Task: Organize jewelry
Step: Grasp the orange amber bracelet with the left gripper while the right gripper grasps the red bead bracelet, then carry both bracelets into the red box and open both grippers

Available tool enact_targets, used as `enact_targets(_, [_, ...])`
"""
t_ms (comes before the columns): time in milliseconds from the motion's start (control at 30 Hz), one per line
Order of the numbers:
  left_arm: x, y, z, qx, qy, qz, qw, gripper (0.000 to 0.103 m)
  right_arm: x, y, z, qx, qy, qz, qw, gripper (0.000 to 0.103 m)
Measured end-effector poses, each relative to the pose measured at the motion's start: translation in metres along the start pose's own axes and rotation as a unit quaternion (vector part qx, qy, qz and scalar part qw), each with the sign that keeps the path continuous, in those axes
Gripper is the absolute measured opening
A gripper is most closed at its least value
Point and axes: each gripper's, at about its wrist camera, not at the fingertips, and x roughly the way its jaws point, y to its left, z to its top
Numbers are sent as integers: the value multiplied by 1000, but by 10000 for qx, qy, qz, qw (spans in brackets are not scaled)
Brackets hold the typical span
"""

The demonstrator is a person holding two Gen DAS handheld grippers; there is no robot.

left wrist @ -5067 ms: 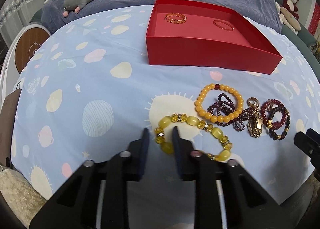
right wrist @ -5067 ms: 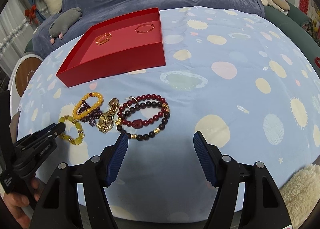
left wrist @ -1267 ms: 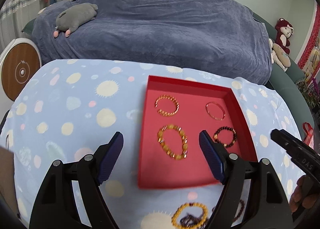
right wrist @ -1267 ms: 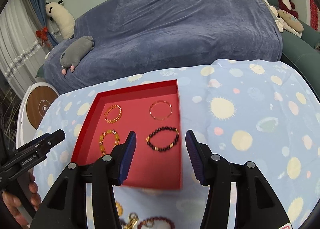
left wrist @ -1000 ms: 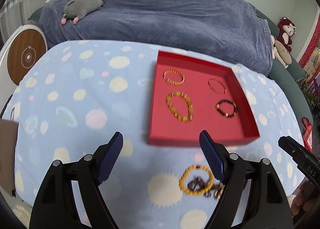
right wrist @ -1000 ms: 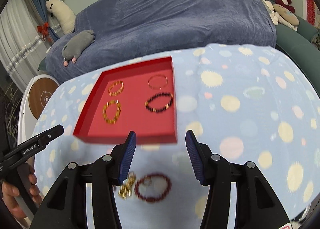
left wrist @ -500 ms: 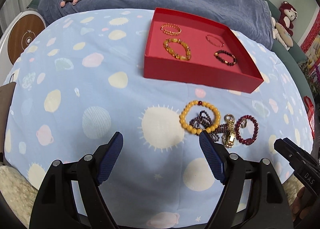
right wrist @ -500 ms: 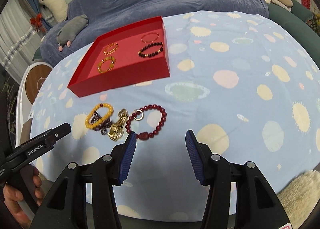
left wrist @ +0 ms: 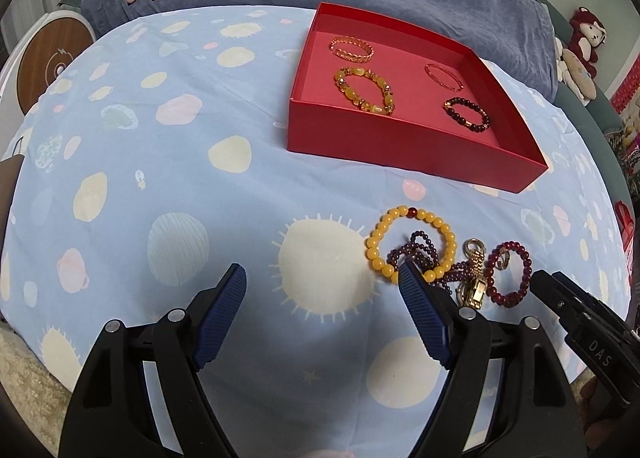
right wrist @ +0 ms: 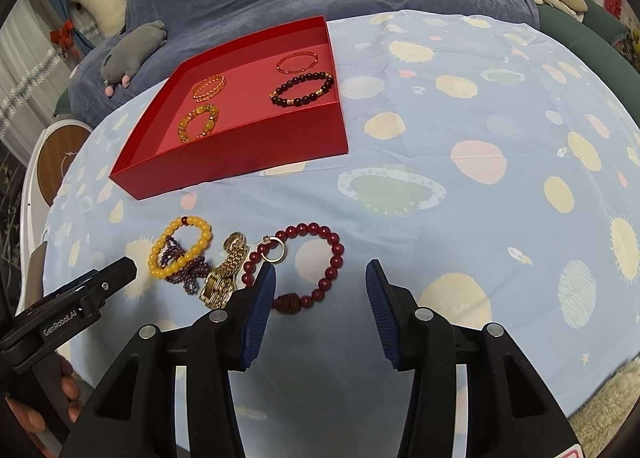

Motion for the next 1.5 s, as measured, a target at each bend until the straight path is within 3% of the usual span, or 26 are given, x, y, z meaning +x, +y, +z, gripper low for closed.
enact_targets(267, [20, -8, 7, 113, 123, 2, 9999, 60, 17, 0, 1, -7, 137, -126, 9998, 18])
enact_targets(467, [27, -19, 9, 327, 13, 160, 9993, 54, 18, 0, -1, -54, 90, -207, 9997, 13])
enact_targets(567, [27, -22, 9, 414, -46, 231, 9989, 38, 17, 0, -2, -109, 80, -216, 9997, 11])
enact_targets(633, [26, -23, 9, 451, -39, 149, 9989, 19, 16, -2, -4, -98, 89, -197, 9997, 9])
enact_targets(700, [25, -22, 8, 477, -8, 47, 9989, 7, 15, -4, -5, -61, 109, -158, 9998, 8])
enact_targets(1000, [4, -13, -2, 235, -8, -272, 9994, 7, -6, -12, -19, 116, 122, 58, 9998, 7])
enact_targets(1500, [-61, -7, 2, 159, -345, -717, 9967, 7, -69, -4, -18, 6, -308, 497, 9983, 7])
